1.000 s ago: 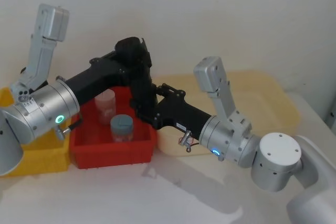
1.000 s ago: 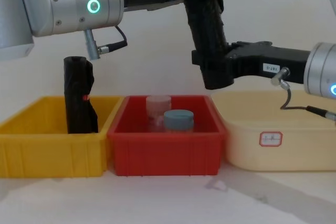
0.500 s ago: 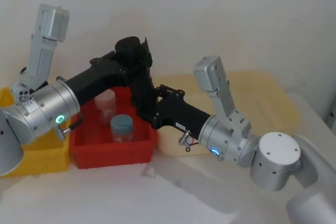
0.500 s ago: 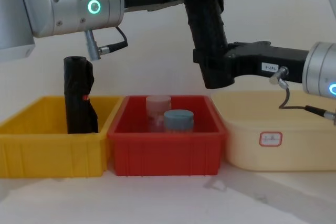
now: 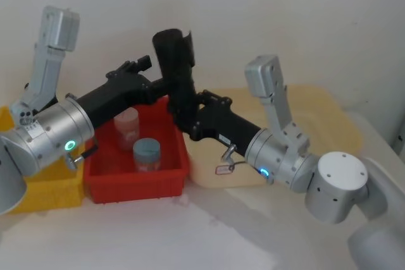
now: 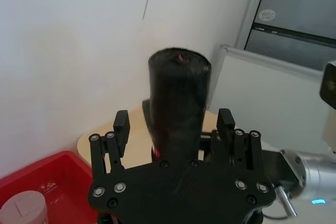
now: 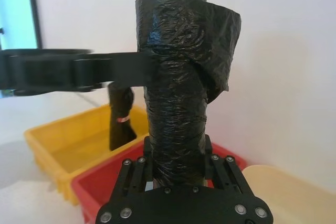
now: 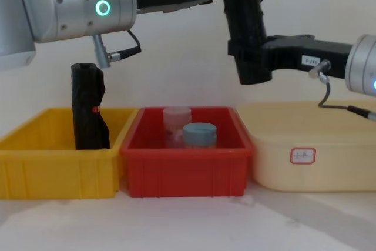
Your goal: Pick up the garbage bag with the one hand and transfer it to the other hand.
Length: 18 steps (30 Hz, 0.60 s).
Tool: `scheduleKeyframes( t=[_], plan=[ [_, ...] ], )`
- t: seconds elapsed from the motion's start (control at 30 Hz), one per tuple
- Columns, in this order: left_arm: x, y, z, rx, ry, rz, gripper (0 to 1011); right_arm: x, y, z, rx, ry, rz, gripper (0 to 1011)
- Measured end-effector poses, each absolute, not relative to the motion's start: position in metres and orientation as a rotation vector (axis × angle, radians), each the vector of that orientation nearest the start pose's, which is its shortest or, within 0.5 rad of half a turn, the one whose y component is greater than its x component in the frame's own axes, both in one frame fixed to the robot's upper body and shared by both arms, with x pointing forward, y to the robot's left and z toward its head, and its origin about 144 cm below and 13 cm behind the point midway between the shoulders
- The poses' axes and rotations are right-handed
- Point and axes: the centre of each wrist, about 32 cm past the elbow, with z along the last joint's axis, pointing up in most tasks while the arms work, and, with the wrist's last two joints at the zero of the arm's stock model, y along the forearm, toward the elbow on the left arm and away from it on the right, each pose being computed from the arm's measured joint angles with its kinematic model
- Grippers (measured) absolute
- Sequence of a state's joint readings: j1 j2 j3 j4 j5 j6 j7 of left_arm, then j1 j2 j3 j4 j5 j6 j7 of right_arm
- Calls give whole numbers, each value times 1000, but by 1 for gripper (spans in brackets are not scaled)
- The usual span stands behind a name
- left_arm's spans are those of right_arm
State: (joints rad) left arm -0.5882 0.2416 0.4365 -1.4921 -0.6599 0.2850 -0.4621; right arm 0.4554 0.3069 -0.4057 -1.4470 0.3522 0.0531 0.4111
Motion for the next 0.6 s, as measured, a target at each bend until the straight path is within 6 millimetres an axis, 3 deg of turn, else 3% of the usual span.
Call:
scheduleKeyframes(
  t=[0.6],
  plan=[
    [548,199,1312,-278,79,719,1001,574,-233,1256,-32,-165,-922,496]
  ],
)
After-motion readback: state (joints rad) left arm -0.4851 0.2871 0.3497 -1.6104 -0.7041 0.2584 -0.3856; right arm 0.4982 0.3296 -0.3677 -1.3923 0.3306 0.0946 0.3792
